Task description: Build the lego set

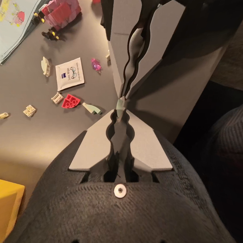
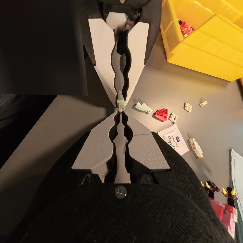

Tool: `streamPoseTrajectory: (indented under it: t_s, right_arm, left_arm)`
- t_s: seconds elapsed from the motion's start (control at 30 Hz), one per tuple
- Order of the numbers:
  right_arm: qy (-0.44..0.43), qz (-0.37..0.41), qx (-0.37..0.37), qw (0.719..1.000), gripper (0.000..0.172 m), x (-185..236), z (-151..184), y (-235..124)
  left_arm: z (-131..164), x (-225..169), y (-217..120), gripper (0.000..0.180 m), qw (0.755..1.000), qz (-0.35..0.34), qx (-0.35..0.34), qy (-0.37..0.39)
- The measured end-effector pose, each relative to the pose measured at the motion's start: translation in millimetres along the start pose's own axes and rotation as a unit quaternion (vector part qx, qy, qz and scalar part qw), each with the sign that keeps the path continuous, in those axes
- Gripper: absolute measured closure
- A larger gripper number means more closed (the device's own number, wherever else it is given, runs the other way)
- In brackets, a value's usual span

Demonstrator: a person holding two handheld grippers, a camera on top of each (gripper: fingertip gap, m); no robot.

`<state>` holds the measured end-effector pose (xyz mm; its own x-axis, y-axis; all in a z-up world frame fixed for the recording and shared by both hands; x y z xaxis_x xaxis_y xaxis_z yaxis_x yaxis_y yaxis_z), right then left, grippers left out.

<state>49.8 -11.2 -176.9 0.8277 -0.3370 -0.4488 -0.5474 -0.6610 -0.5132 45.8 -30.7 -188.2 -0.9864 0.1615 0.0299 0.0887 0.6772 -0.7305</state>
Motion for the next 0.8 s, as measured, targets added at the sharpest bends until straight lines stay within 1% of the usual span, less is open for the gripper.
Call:
streamPoseTrajectory:
  t_s: [0.03,0.13,0.27,0.37,0.47,0.57,0.63,0.67,0.7,0.73,0.77,0.8]
  right_arm:
    - [0.001,0.002,0.000,1.000,0.170,-0.5,0.2,0.3]
    - [0.004,0.006,0.005,1.000,0.170,-1.9,0.9,0.3]
    - [0.004,0.010,0.013,1.000,0.170,-2.7,1.2,-0.3]
    - [-0.004,0.008,0.014,1.000,0.170,-2.0,1.7,-1.9]
    - [-0.012,0.003,0.013,1.000,0.170,-1.0,2.3,-4.7]
    - [-0.039,0.012,0.015,0.999,0.170,-0.7,1.6,-6.1]
    - [-0.063,0.013,0.011,0.998,0.170,2.0,-1.6,-7.5]
    - [-0.059,-0.013,-0.014,0.998,0.170,12.4,-10.5,-9.3]
    - [-0.053,-0.037,-0.040,0.997,0.171,23.5,-20.5,-10.4]
    - [-0.068,-0.034,-0.030,0.997,0.170,26.3,-18.6,-7.6]
    - [-0.085,-0.019,-0.002,0.996,0.170,22.9,-9.1,-3.8]
    - [-0.081,-0.010,0.009,0.997,0.170,18.6,-4.1,-2.6]
  left_arm:
    - [-0.1,0.4,0.0,0.171,1.000,-0.004,-0.001,-0.002]
    - [-0.6,1.9,0.3,0.171,1.000,-0.019,-0.011,-0.018]
    - [-1.4,2.0,1.0,0.171,0.998,-0.024,-0.033,-0.052]
    - [-2.4,0.9,1.8,0.171,0.997,-0.027,-0.042,-0.063]
    - [-4.2,-1.2,3.5,0.171,0.995,-0.017,-0.054,-0.078]
    - [-5.3,-2.4,3.7,0.171,0.993,-0.004,-0.067,-0.099]
    - [-6.5,-1.8,1.5,0.172,0.988,0.013,-0.086,-0.129]
    - [-1.2,12.1,-3.5,0.172,0.985,-0.024,-0.086,-0.149]
    - [6.0,30.2,-13.4,0.172,0.983,-0.068,-0.082,-0.148]
    - [7.4,40.6,-23.4,0.172,0.979,-0.075,-0.097,-0.160]
    - [4.7,42.7,-30.3,0.172,0.975,-0.058,-0.119,-0.177]
    - [6.1,43.8,-34.0,0.172,0.975,-0.056,-0.118,-0.178]
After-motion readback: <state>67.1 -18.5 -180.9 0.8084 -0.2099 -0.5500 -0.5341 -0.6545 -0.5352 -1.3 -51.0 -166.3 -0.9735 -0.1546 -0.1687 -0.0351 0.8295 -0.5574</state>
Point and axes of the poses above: each gripper's, where its closed fingertips meet, y out along the fingers, z out of its underside, x = y × z across the jaws, the point moved 1 cm from there along -y, back along the fingers, and after that the axes turned 11 degrees about z, right-handed, at the moved point
